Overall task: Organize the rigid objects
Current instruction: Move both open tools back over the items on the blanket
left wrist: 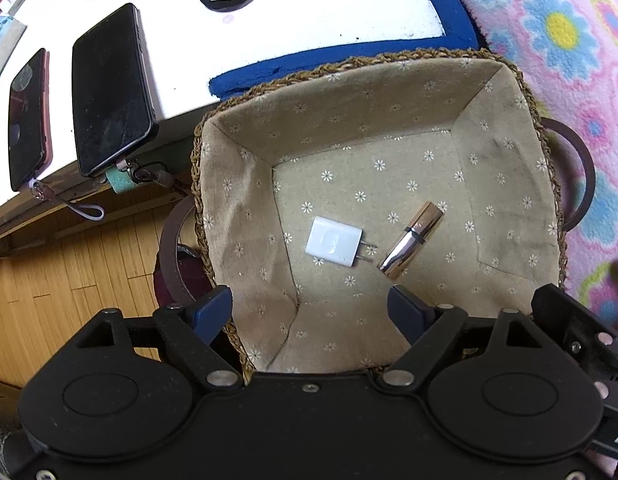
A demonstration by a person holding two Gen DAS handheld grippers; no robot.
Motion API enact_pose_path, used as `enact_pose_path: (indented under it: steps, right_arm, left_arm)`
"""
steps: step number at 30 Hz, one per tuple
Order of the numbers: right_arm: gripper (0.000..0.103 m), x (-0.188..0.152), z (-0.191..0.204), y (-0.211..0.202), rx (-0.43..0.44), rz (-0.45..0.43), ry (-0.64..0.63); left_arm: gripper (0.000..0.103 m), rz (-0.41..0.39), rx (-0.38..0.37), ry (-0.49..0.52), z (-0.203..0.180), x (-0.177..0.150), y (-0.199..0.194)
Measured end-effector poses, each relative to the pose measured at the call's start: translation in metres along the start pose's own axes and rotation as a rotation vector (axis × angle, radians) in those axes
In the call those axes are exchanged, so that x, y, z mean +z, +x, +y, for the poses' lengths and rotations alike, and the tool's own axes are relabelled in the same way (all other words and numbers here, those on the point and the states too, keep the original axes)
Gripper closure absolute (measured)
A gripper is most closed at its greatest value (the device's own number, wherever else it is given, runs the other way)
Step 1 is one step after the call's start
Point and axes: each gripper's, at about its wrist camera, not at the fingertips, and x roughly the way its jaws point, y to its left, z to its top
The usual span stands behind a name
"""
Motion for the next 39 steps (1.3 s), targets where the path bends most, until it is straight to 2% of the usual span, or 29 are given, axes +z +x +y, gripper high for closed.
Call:
enact_pose_path:
  steps: [6, 12, 18, 24, 31, 39]
  right_arm:
    - [0.000, -0.007, 0.000, -0.010, -0.032, -0.003, -0.020]
    - [0.000, -0.017, -0.013, -0.023, 0.001, -0.009, 0.026]
    - [0.000, -0.035, -0.035, -0.043, 0.014, -0.018, 0.068]
    - [0.000, -0.063, -0.070, -0.072, 0.007, -0.068, 0.117]
    - [0.000, -0.103, -0.124, -0.102, -0.037, -0.130, 0.193]
    - [0.000, -0.151, -0.197, -0.122, -0.115, -0.156, 0.310]
  left_arm:
    - [0.022, 0.009, -0.007, 0.003, -0.001, -0.003, -0.003]
    - [0.022, 0.000, 0.016, 0.029, -0.007, -0.006, -0.017]
    - [0.022, -0.019, 0.024, 0.076, -0.025, -0.016, -0.039]
    - [0.022, -0.039, 0.036, 0.132, -0.050, -0.030, -0.057]
    - [0.022, -0.065, 0.010, 0.215, -0.099, -0.052, -0.077]
    - [0.022, -0.094, -0.086, 0.337, -0.183, -0.078, -0.079]
